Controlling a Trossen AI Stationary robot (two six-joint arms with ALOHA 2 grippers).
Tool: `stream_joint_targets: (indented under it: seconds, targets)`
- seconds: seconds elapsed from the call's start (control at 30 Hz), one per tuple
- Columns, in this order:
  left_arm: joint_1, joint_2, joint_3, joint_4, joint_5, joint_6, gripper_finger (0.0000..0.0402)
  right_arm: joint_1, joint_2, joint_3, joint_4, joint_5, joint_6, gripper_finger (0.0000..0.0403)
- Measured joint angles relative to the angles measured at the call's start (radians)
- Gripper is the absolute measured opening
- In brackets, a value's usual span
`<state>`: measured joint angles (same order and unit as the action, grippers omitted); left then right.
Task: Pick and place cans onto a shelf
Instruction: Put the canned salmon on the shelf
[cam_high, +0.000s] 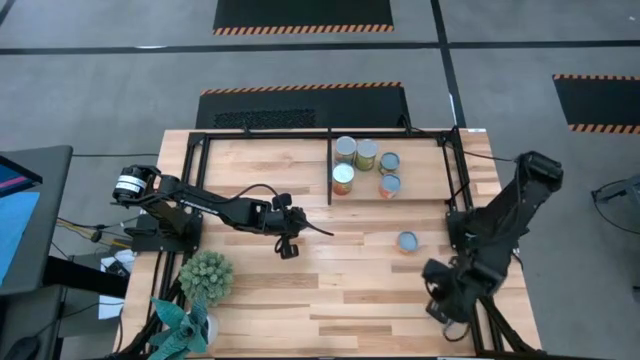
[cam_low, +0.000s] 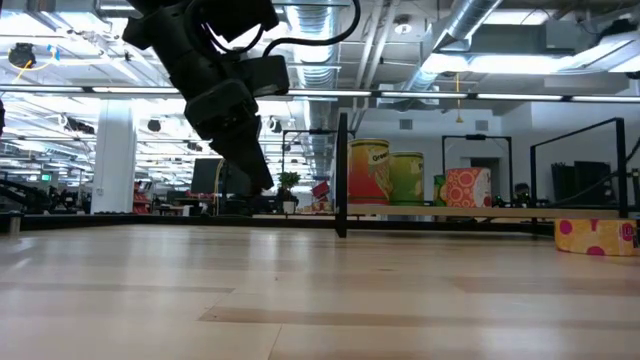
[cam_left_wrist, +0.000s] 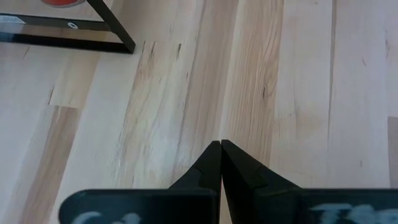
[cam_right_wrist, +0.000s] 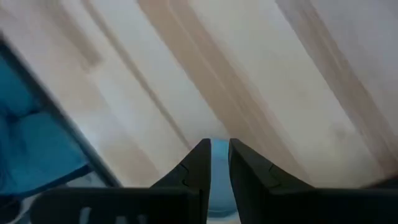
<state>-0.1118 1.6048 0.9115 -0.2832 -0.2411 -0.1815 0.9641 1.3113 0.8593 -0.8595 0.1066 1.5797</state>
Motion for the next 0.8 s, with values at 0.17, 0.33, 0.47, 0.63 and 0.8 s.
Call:
stream_joint_targets:
  seconds: [0.17, 0.33, 0.47, 0.63, 0.8]
  targets:
    - [0.000, 0.000, 0.000, 0.016, -0.008, 0.001, 0.0000, 0.119, 0.099, -0.002, 0.093, -0.031, 0.191, 0.0081]
    - [0.000, 0.000, 0.000, 0.016, -0.008, 0.000, 0.0000, 0.170, 0.201, -0.001, 0.261, -0.079, 0.230, 0.0081]
    - [0.000, 0.000, 0.000, 0.018, -0.008, -0.004, 0.0000, 0.174, 0.255, 0.001, 0.272, -0.110, 0.247, 0.0081]
    - [0.000, 0.000, 0.000, 0.037, -0.008, -0.004, 0.0000, 0.127, 0.268, 0.004, 0.232, -0.110, 0.189, 0.0081]
    - [0.000, 0.000, 0.000, 0.045, -0.008, 0.002, 0.0000, 0.041, 0.267, 0.004, 0.143, -0.097, 0.083, 0.0081]
